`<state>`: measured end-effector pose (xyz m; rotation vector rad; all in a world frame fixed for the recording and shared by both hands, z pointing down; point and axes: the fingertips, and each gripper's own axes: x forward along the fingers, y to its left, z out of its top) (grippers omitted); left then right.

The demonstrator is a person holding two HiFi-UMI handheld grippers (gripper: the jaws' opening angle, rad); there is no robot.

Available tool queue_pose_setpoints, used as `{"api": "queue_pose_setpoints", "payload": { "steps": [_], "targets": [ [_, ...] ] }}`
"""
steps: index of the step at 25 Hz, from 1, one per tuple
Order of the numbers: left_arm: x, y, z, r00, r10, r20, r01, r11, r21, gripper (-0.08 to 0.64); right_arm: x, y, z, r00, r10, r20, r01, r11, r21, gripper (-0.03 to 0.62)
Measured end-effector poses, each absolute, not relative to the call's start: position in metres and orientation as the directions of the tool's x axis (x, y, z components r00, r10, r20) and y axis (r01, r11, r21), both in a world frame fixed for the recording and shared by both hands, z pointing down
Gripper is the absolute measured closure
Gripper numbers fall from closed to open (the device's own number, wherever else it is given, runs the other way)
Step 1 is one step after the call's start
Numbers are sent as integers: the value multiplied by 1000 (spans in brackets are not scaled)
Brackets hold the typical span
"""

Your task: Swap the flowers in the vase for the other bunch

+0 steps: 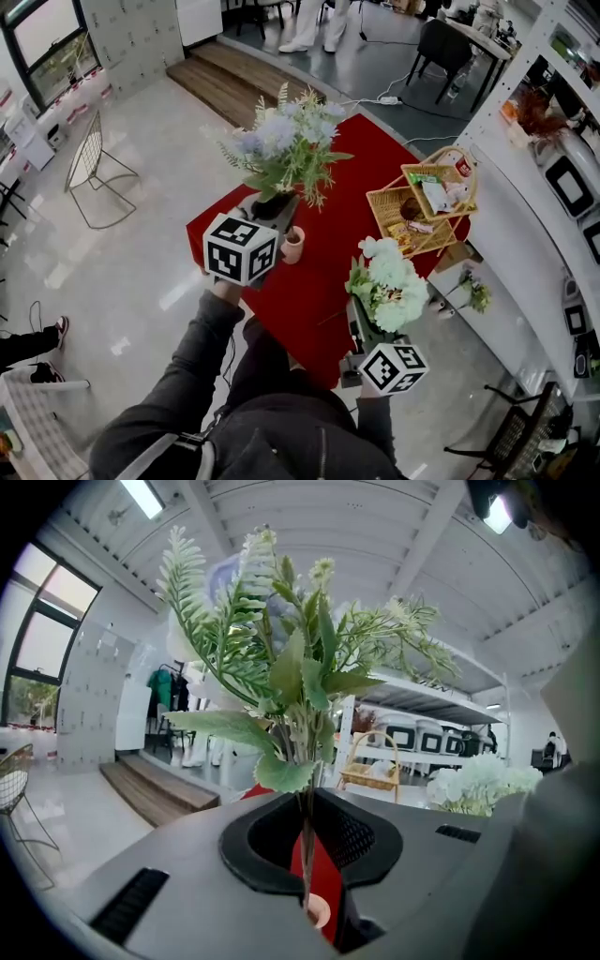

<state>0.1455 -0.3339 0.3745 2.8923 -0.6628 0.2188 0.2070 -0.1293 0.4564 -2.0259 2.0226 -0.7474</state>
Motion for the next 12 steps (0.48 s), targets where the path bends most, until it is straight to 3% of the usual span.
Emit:
{"api": "queue_pose_setpoints", "payload": {
  "steps": [12],
  "targets": [
    [132,-323,339,889,-441,122,-454,-883,119,517,207,-123,448,-62,-981,184,-884,-31,-466,522]
  ]
}}
